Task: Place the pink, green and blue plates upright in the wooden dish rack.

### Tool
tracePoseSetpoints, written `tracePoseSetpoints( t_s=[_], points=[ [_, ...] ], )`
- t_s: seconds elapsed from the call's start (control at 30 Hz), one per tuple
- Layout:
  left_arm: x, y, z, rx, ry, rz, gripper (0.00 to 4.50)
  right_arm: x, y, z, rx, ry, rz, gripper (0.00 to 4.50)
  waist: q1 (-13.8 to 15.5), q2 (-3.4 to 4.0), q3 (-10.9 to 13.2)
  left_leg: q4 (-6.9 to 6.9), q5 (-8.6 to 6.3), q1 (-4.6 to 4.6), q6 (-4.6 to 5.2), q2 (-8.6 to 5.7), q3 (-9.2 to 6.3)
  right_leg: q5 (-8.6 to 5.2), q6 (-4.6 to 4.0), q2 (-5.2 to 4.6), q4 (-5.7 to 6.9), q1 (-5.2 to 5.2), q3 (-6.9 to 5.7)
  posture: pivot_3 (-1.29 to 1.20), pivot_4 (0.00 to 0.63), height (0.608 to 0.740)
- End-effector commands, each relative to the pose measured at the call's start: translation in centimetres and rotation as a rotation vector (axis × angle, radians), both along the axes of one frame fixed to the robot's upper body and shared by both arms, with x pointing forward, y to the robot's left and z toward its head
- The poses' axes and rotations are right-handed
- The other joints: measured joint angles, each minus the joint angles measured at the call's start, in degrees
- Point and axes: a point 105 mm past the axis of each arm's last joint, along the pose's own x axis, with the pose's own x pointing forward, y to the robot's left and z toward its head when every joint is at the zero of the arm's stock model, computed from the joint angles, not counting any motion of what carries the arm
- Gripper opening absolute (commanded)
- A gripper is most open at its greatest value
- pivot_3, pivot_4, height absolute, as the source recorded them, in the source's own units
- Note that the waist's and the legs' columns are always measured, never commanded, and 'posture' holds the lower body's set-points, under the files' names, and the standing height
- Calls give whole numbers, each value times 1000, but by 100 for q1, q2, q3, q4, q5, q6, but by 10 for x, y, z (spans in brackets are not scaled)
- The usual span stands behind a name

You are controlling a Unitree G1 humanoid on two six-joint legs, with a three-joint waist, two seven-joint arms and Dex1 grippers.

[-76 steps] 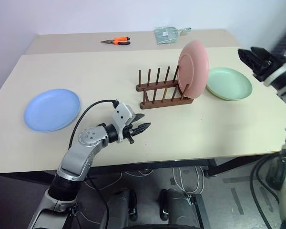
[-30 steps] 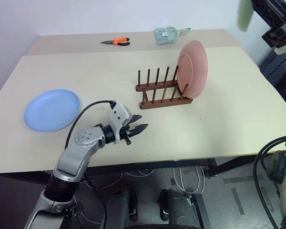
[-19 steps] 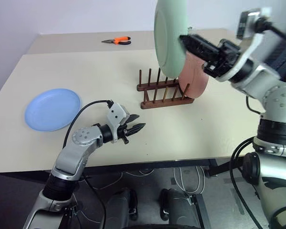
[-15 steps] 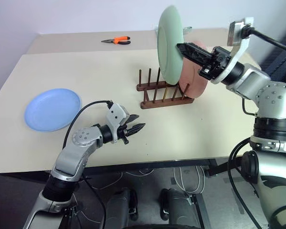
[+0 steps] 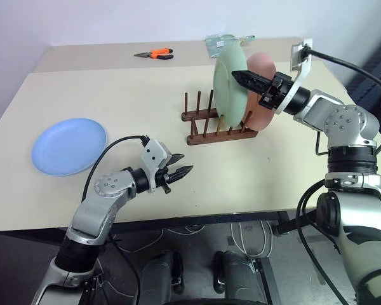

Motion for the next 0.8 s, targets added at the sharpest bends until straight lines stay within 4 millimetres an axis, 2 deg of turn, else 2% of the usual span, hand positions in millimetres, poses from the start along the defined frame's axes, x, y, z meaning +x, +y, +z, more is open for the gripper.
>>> tracePoseSetpoints(
  t_s=[0.03, 0.13, 0.23, 0.3, 0.37, 0.43, 0.47, 0.53, 0.57, 0.6, 0.63, 0.7, 0.8],
  points=[
    [4, 5, 20, -58, -55, 37, 4277, -9, 0, 34, -149, -295, -62, 2324, 2, 0, 0, 0, 0, 0, 0, 0, 0, 0, 0, 1, 0, 0, 0, 0, 150, 740],
    [15, 20, 38, -156, -86, 148, 4402, -11, -14, 48, -263, -460, -176, 2324, 18, -3, 2, 0, 0, -1, 0, 0, 0, -1, 3, 3, -1, 0, 0, 0, 150, 740],
    [38, 63, 62, -275, -173, 450, 4402, -13, -36, 65, -354, -590, -341, 2324, 17, -4, 2, 2, 1, -1, -1, 0, -1, 1, 5, 2, -1, 1, 0, 0, 150, 740],
    [52, 106, 73, -396, -167, 701, 4402, -18, -48, 76, -353, -639, -399, 2324, 13, -5, 1, 2, 1, -1, -2, 0, -2, 1, 6, 2, -1, 2, 0, 0, 150, 740],
    [51, 132, 79, -509, -147, 805, 4402, -25, -50, 77, -353, -641, -382, 2324, 4, -6, 1, 2, 2, -1, -2, 2, -2, 1, 6, 3, -1, 2, 0, 0, 150, 740],
    [47, 147, 81, -541, -164, 857, 4402, -29, -45, 69, -395, -651, -343, 2324, -15, -8, 0, 1, 2, -1, -2, 7, -1, 1, 6, 1, -5, 2, 1, 0, 150, 740],
    [48, 165, 80, -542, -180, 971, 4468, -33, -39, 63, -407, -640, -294, 2582, -11, -8, 0, 0, 2, 0, -2, 7, 0, 1, 6, 2, -5, 3, 0, 0, 150, 740],
    [41, 218, 71, -570, -179, 1313, 4500, -46, -19, 55, -421, -649, -174, 3181, 9, -8, 0, 3, 3, 1, -3, 7, 0, 2, 7, 11, -4, 4, 0, 0, 150, 740],
    [31, 245, 65, -606, -166, 1502, 4500, -57, -4, 49, -436, -664, -92, 3662, 11, -12, 2, 5, 3, 1, -4, 7, 0, 2, 7, 11, -1, 5, 0, 0, 150, 740],
    [21, 261, 58, -627, -136, 1632, 4500, -66, 9, 43, -461, -679, -22, 4112, -5, -13, 3, 5, 4, 1, -4, 8, -2, 3, 8, 11, 0, 5, 0, 0, 150, 740],
    [15, 268, 52, -578, -108, 1727, 4500, -74, 23, 34, -487, -683, 46, 4473, -9, -14, 3, 5, 4, 1, -4, 11, -2, 4, 8, 11, -1, 5, 2, 0, 150, 740],
    [7, 272, 45, -515, -72, 1818, 4500, -85, 41, 17, -528, -681, 137, 4473, 13, -20, 1, 2, 2, 1, -3, 10, -3, 3, 9, 3, -2, 5, 1, 0, 150, 740],
    [6, 264, 26, -536, 79, 1851, 4500, -98, 61, -3, -534, -666, 234, 4473, 128, -55, -15, 5, 2, 1, -3, 4, -6, 5, 13, 6, -4, 9, -5, 0, 150, 740]
  ],
)
